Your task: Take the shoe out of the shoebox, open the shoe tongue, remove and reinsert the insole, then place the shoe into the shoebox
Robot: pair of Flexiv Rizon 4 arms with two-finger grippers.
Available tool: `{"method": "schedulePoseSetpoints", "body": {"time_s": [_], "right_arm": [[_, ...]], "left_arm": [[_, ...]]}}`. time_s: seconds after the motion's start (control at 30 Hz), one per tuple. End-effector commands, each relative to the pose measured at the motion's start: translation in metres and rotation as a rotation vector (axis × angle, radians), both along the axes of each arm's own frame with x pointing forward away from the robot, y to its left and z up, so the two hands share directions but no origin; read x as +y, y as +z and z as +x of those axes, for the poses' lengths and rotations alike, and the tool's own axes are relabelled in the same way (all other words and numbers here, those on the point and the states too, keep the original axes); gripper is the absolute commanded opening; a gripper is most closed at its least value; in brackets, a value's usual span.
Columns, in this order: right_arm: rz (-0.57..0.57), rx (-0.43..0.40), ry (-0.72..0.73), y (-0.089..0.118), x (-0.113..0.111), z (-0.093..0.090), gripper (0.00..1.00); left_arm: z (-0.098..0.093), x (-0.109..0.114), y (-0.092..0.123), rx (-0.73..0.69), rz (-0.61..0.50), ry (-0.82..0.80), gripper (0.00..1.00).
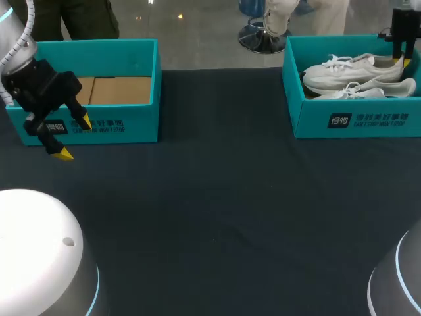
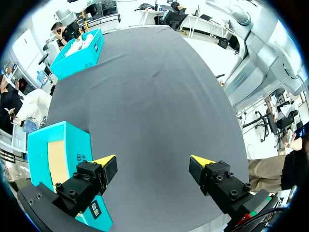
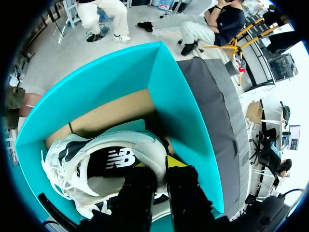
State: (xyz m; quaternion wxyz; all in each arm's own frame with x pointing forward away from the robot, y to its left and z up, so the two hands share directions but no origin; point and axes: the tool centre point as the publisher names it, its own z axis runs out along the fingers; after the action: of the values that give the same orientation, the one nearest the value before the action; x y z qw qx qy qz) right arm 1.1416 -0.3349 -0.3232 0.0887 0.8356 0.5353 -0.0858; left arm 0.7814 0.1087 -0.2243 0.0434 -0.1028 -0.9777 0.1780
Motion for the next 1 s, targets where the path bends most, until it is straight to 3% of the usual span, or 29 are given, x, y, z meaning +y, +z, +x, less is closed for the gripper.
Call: {"method": "schedulePoseSetpoints", "body": {"time_s": [0.03, 0.13, 0.17, 0.2, 0.23, 0.53, 0.63, 0.8, 1.0], "right_arm": [[0.007, 0.014, -0.009, -0.009, -0.001, 0.009, 0.00], [0.005, 0.009, -0.016, -0.008, -0.002, 0.007, 0.00], [0.004, 0.008, -0.017, -0.007, -0.002, 0.007, 0.09], [0.003, 0.006, -0.018, -0.004, -0.002, 0.006, 0.34], [0.000, 0.000, -0.020, -0.002, -0.002, 0.005, 1.00], [-0.004, -0.060, -0.009, 0.028, 0.010, 0.000, 1.00], [0.001, -0.098, -0.005, 0.049, 0.018, -0.004, 1.00], [0.024, -0.133, 0.015, 0.084, 0.039, -0.015, 1.00], [0.070, -0.171, 0.042, 0.105, 0.065, -0.031, 1.00]], "left_arm": [[-0.001, 0.001, 0.000, -0.001, 0.001, 0.000, 1.00], [-0.001, 0.001, 0.000, -0.001, 0.001, 0.000, 1.00], [-0.001, 0.001, 0.000, -0.001, 0.001, 0.000, 1.00], [-0.001, 0.001, 0.000, -0.001, 0.001, 0.000, 1.00], [-0.001, 0.001, 0.000, -0.001, 0.001, 0.000, 1.00], [-0.001, 0.001, 0.000, -0.001, 0.001, 0.000, 1.00], [-0.001, 0.001, 0.000, -0.001, 0.001, 0.000, 1.00], [-0.001, 0.001, 0.000, -0.001, 0.001, 0.000, 1.00], [-0.001, 0.001, 0.000, -0.001, 0.001, 0.000, 1.00]]}}
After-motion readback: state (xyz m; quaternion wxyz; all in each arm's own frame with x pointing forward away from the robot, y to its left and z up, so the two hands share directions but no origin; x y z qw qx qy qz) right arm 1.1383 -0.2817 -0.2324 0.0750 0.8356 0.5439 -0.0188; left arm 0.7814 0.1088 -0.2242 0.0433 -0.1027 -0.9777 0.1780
